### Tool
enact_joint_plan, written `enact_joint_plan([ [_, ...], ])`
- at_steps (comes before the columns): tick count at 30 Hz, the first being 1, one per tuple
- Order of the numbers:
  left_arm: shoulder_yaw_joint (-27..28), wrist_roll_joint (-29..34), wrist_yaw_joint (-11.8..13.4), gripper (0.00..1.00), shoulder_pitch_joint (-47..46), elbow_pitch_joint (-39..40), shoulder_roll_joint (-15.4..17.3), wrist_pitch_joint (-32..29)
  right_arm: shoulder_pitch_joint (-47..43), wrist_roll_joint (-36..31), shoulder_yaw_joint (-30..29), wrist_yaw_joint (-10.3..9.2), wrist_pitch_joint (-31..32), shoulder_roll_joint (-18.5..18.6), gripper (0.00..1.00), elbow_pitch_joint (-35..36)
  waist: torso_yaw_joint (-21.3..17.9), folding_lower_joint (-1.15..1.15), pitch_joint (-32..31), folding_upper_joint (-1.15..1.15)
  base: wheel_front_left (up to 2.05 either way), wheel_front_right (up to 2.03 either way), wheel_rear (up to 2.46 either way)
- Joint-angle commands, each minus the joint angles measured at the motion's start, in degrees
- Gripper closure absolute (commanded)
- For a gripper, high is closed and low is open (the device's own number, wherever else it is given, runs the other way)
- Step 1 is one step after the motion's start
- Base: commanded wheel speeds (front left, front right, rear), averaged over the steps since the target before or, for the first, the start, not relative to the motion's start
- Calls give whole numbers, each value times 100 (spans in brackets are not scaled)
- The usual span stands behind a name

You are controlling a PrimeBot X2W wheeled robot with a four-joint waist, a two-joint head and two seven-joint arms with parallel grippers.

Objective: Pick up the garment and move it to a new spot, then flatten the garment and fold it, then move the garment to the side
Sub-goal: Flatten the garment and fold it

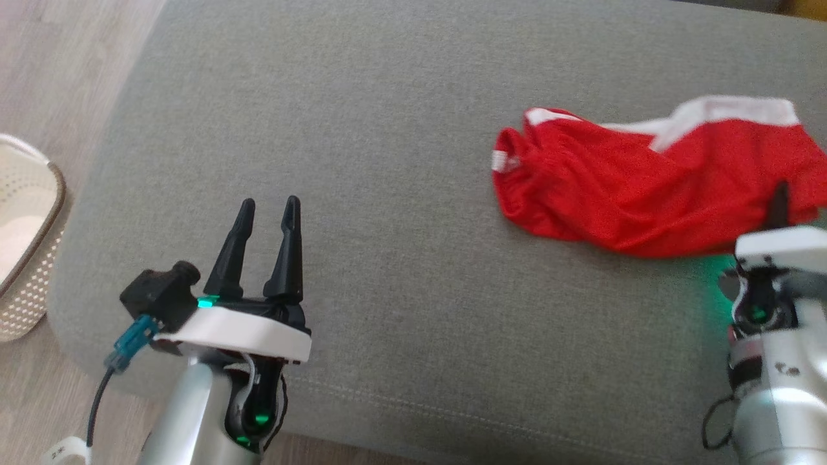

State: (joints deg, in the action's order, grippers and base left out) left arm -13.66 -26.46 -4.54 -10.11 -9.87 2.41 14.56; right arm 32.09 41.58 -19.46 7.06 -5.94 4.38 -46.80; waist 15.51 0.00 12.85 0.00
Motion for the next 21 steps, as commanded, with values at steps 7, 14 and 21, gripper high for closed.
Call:
enact_joint_plan([
  [7, 127, 21, -24, 0, -134, 134, 47, 44, 197, -795, -100, 43, -197, -87, 100, 288, -65, 0, -106, 0, 0, 0, 0],
  [14, 128, 65, -46, 0, -75, 66, 47, 44, 81, -327, 977, 43, -128, -146, 100, 1077, 32, 0, -318, 0, 0, 0, 0],
  [21, 160, 109, -61, 0, 63, 24, 47, 44, -545, 201, 2650, 43, -257, -149, 100, 1959, 135, 0, -503, 0, 0, 0, 0],
])
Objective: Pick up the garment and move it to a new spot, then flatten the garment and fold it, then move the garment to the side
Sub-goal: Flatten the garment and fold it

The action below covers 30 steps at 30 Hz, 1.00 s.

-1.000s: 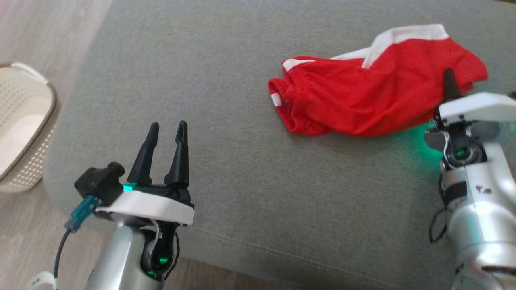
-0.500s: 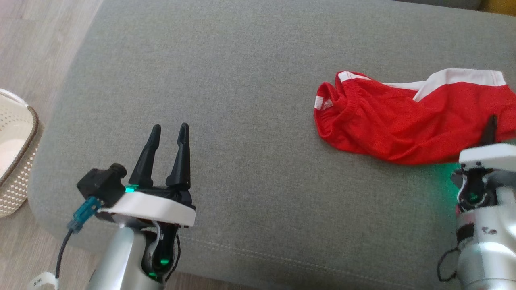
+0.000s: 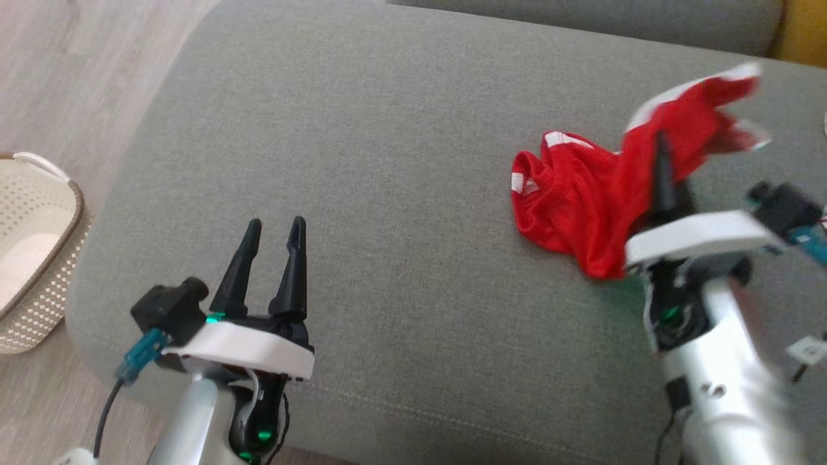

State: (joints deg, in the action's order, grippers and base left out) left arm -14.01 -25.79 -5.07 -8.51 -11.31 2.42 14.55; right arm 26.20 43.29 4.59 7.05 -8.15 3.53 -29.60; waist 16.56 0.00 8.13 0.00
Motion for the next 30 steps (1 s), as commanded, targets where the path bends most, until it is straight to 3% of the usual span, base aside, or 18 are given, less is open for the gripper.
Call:
enact_joint_plan([
  [1, 195, 42, -8, 0, -97, 167, 46, 45, 44, 30, 245, 44, -37, -64, 100, 240, 30, 0, -31, 0, 0, 0, 0],
  [4, 222, 55, -10, 0, -42, 188, 46, 45, -87, -111, 881, 44, 60, -64, 100, 272, 84, 0, -53, 0, 0, 0, 0],
  [7, 222, 51, -12, 0, -31, 193, 46, 45, -60, -142, 1124, 44, 98, -65, 100, 159, 114, 0, -45, 0, 0, 0, 0],
  [18, 74, -123, 39, 0, -58, 233, 46, 45, 709, -1357, 1865, 44, -115, -5, 100, -941, 364, 0, 194, 0, 0, 0, 0],
  [19, 60, -147, 49, 0, -65, 236, 46, 45, 780, -1510, 1960, 44, -126, 28, 80, -1033, 384, 0, 221, 0, 0, 0, 0],
  [20, 53, -171, 61, 0, -73, 241, 46, 45, 849, -1674, 2051, 44, -154, 64, 10, -1115, 401, 0, 245, 0, 0, 0, 0],
  [21, 45, -190, 68, 0, -81, 246, 46, 45, 912, -1831, 2137, 44, -153, 93, 0, -1212, 416, 0, 265, 0, 0, 0, 0],
  [30, -27, -299, 131, 0, -157, 274, 46, 45, 1379, -2999, 2905, 44, 166, 267, 0, -2009, 473, 0, 395, 0, 0, 0, 0],
])
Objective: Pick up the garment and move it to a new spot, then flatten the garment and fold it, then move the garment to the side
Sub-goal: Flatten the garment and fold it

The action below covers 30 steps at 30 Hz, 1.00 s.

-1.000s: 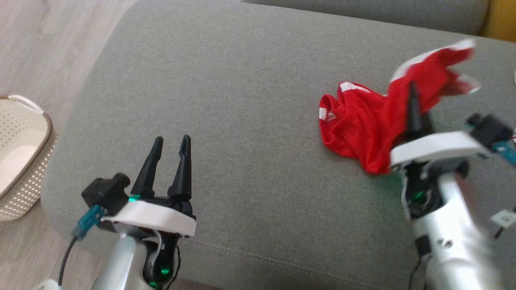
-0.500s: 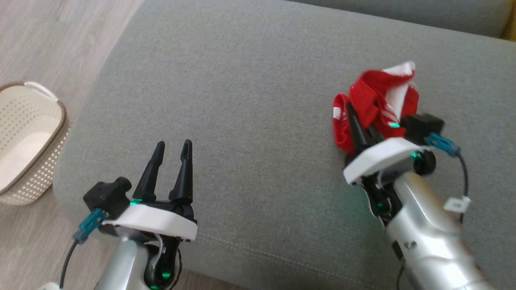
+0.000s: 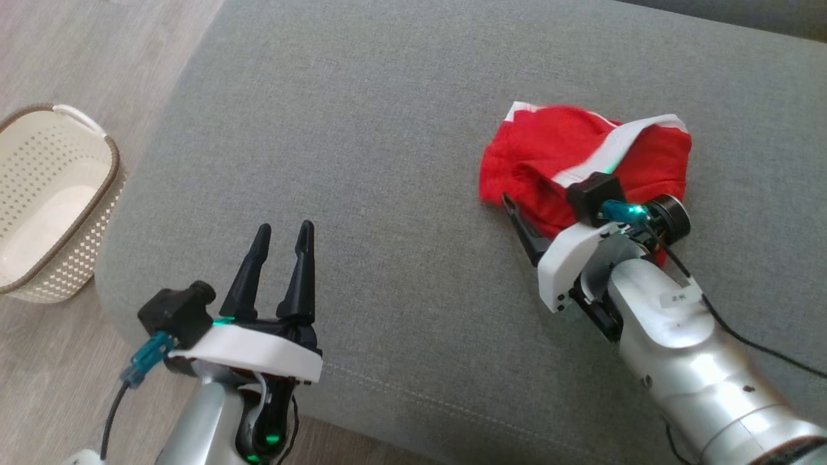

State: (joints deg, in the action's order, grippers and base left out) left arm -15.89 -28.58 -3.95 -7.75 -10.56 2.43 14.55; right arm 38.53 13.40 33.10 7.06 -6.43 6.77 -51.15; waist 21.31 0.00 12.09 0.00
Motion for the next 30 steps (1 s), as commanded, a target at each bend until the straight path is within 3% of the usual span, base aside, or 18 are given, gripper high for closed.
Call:
enact_joint_plan([
  [1, 159, -29, 25, 0, -239, 198, 44, 45, 179, -61, 118, 43, 34, -51, 0, 85, -8, 0, 3, 0, 0, 0, 0],
  [9, 199, -7, 50, 0, -254, 162, 44, 45, 314, -35, 474, 43, 297, -90, 0, -175, -181, 0, -72, 0, 0, 0, 0],
  [19, 366, 181, -8, 0, -280, 179, 44, 45, 168, 591, 319, 43, 169, 68, 0, 403, -570, 0, -205, 0, 0, 0, 0],
  [24, 463, 257, -40, 0, -314, 246, 44, 45, -183, 740, -68, 43, -22, 358, 0, 987, -838, 0, -273, 0, 0, 0, 0],
  [30, 513, 328, -73, 0, -339, 295, 44, 45, -800, 447, -992, 43, -357, 455, 0, 1668, -1151, 0, -324, 0, 0, 0, 0],
])
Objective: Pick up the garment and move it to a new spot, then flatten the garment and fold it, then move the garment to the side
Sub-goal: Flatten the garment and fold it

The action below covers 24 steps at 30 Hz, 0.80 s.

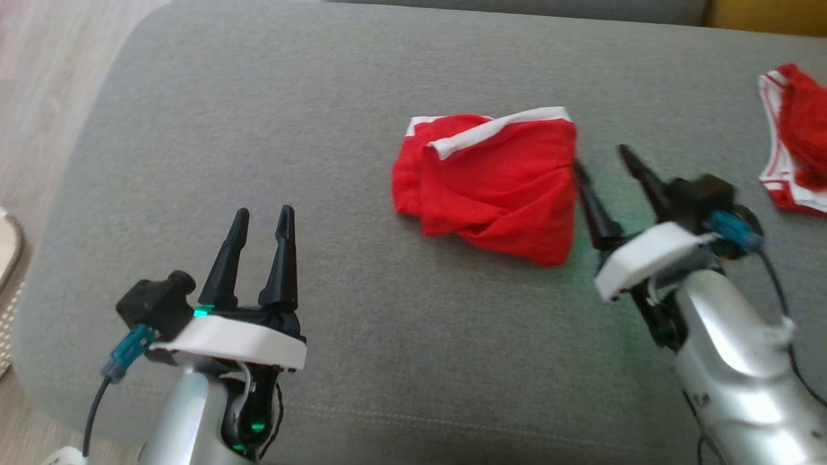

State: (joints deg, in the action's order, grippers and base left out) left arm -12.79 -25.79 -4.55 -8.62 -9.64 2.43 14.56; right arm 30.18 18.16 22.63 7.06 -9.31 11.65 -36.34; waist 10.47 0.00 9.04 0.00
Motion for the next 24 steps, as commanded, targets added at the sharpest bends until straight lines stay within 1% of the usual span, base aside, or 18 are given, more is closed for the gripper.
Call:
enact_joint_plan([
  [1, 205, 56, -16, 0, -261, 210, 44, 44, -89, -96, -138, 43, -144, -57, 0, 320, -106, 0, -25, 0, 0, 0, 0],
  [2, 215, 60, -17, 0, -275, 236, 44, 44, -358, -245, -519, 43, -267, -145, 0, 587, -185, 0, -33, 0, 0, 0, 0],
  [4, 230, 57, -13, 0, -287, 260, 44, 44, -631, -479, -852, 43, -369, -231, 0, 866, -251, 0, -28, 0, 0, 0, 0],
  [7, 244, 44, -3, 0, -291, 315, 44, 44, -1035, -772, -1295, 43, -470, -434, 0, 1280, -328, 0, -14, 0, 0, 0, 0],
  [10, 271, 37, 12, 0, -261, 390, 44, 44, -1366, -1009, -1593, 43, -520, -610, 0, 1625, -391, 0, 4, 0, 0, 0, 0],
  [15, 296, 14, 34, 0, -162, 457, 44, 44, -1640, -1264, -1744, 43, -544, -762, 0, 1943, -447, 0, 35, 0, 0, 0, 0],
  [19, 215, -13, 18, 0, -170, 458, 44, 44, -1606, -1348, -1633, 43, -543, -808, 0, 2052, -383, 0, 103, 0, 0, 0, 0],
  [20, 187, -25, 13, 0, -183, 448, 44, 44, -1565, -1354, -1576, 43, -518, -812, 52, 2068, -351, 0, 131, 0, 0, 0, 0],
  [21, 158, -33, 6, 0, -199, 437, 44, 44, -1509, -1376, -1529, 43, -503, -814, 100, 2088, -312, 0, 163, 0, 0, 0, 0],
  [24, 113, -75, 6, 0, -253, 420, 44, 44, -1289, -1402, -1226, 43, -389, -770, 100, 2096, -156, 0, 282, 0, 0, 0, 0],
])
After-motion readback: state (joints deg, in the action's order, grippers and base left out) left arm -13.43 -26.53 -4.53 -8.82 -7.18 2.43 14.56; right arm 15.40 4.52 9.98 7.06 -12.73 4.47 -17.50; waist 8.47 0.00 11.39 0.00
